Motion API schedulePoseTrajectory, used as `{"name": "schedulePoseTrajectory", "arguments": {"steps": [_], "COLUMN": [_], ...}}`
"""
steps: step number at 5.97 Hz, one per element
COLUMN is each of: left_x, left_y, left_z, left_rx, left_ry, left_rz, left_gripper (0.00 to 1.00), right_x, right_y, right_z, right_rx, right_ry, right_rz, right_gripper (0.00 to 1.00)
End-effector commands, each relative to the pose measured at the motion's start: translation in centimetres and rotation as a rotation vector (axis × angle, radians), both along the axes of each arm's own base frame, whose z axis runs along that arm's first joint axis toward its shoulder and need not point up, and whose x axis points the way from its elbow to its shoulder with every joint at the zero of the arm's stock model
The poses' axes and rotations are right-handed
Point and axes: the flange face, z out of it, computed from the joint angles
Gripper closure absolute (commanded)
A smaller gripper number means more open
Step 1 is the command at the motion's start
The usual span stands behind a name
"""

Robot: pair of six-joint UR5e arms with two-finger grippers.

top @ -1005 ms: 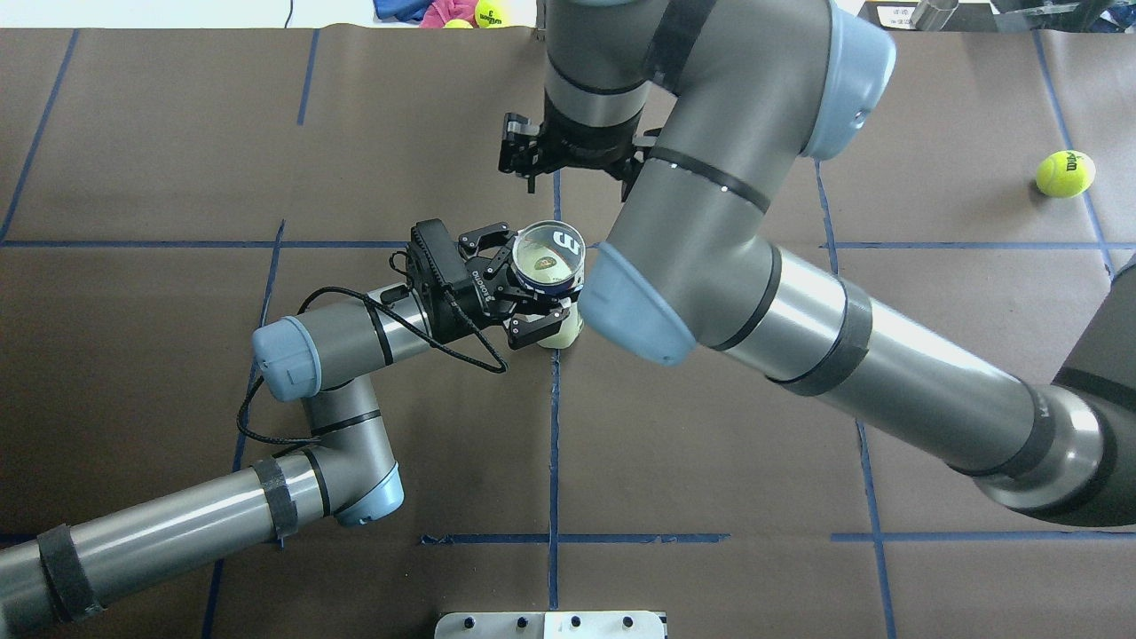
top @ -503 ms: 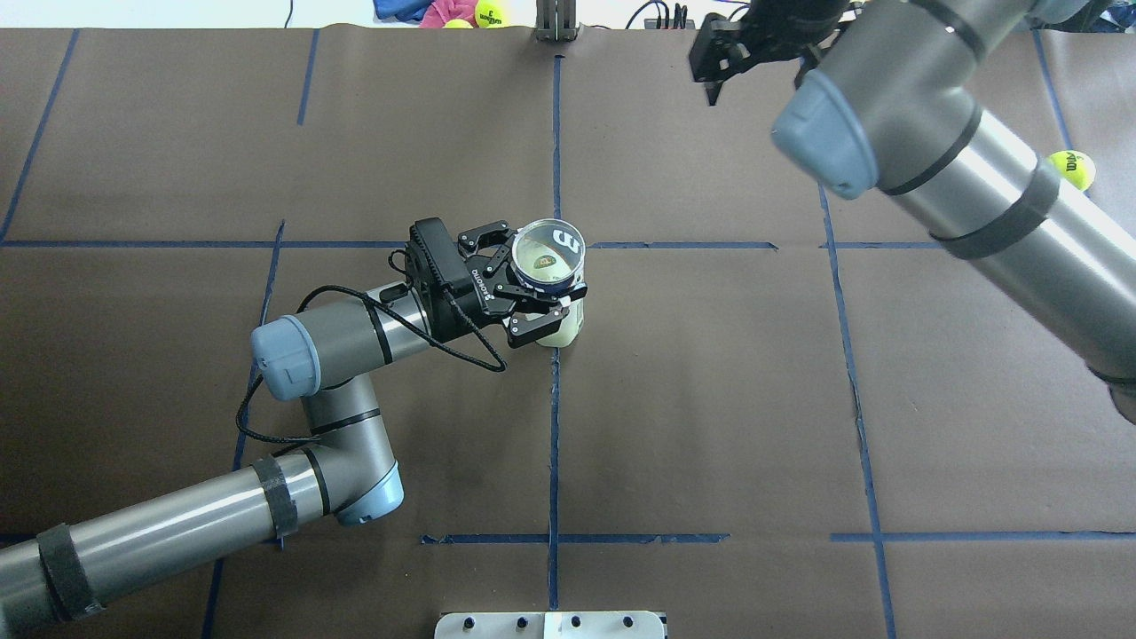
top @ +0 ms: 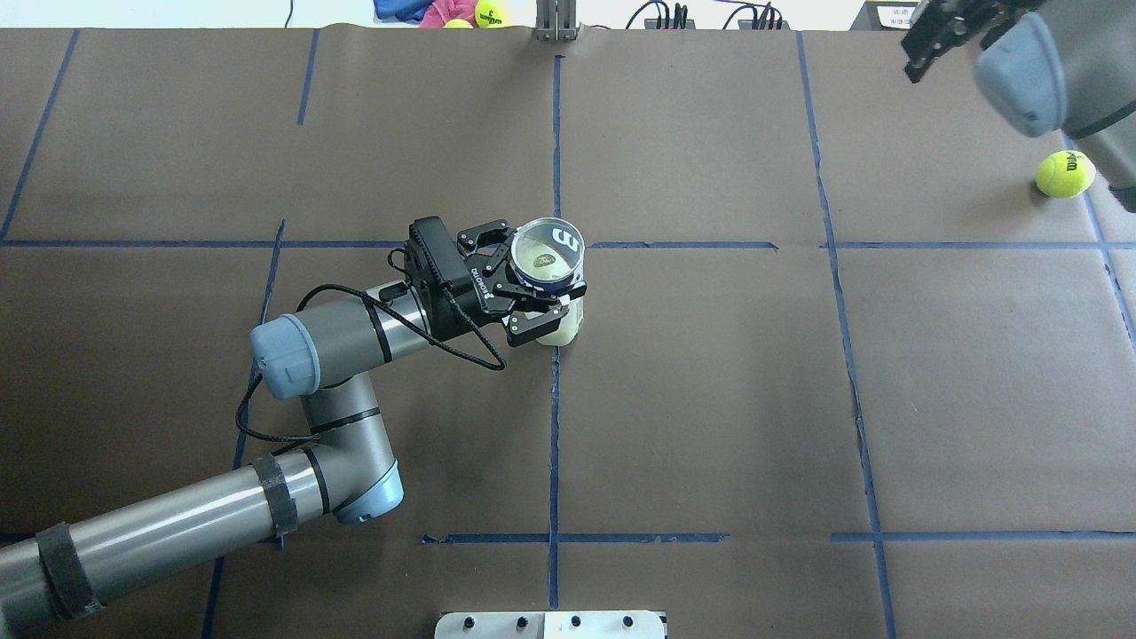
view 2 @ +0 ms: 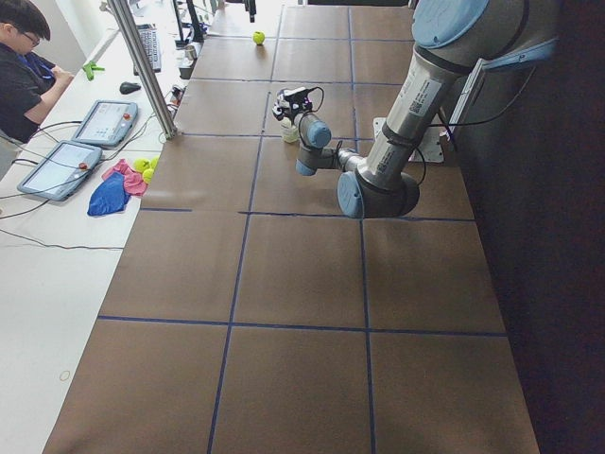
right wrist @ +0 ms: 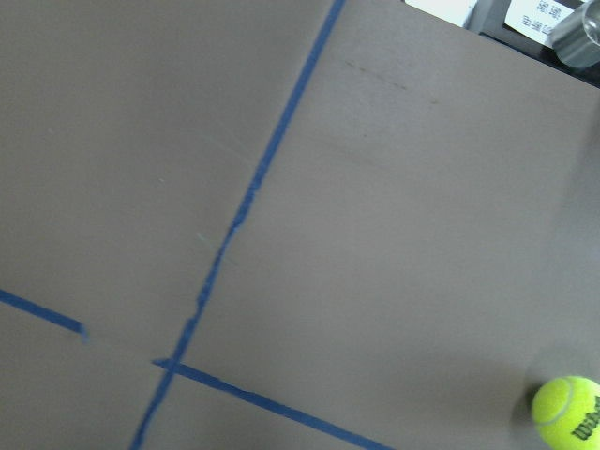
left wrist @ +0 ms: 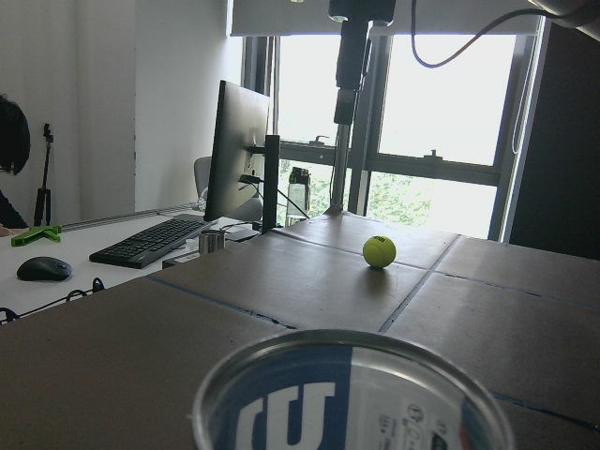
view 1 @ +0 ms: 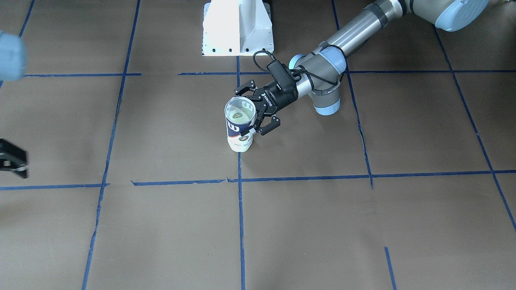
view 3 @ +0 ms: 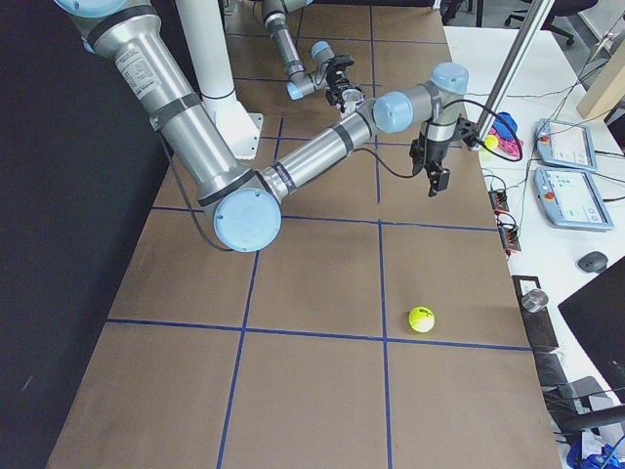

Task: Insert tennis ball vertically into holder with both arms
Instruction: 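Move the right gripper back to the second tennis ball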

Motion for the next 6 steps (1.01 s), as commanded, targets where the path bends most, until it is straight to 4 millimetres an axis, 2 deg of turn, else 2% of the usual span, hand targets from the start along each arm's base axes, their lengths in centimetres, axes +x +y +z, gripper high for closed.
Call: {"name": "schedulePoseTrajectory", "arguments": {"steps": [1, 2, 3, 4, 6], "left_x": [-0.2, -0.2, -0.2, -0.2, -0.2], "left_y": [-0.1, -0.2, -0.2, -0.2, -0.2], "left_z": [-0.1, -0.1, -0.1, -0.1, -0.1], "left_rx": [0.000, 0.001, 0.001, 0.001, 0.000], "left_ry": [0.004, 0.003, 0.003, 0.003, 0.001], "left_rz": [-0.001, -0.003, -0.003, -0.003, -0.003], "left_gripper": [0.16, 0.16, 0.16, 0.16, 0.16], "right_x": [5.8, 5.8, 5.8, 4.8, 2.4], "right_y": [-0.7, -0.3, 0.2, 0.5, 0.6], "right_z": [15.5, 21.3, 25.0, 26.8, 27.5], "right_rx": [0.107, 0.118, 0.148, 0.152, 0.160], "right_ry": [-0.010, -0.008, -0.005, 0.025, 0.089], "right_rz": [-0.086, -0.094, -0.094, -0.103, -0.127], "right_gripper": [0.01, 0.01, 0.01, 0.01, 0.01]}}
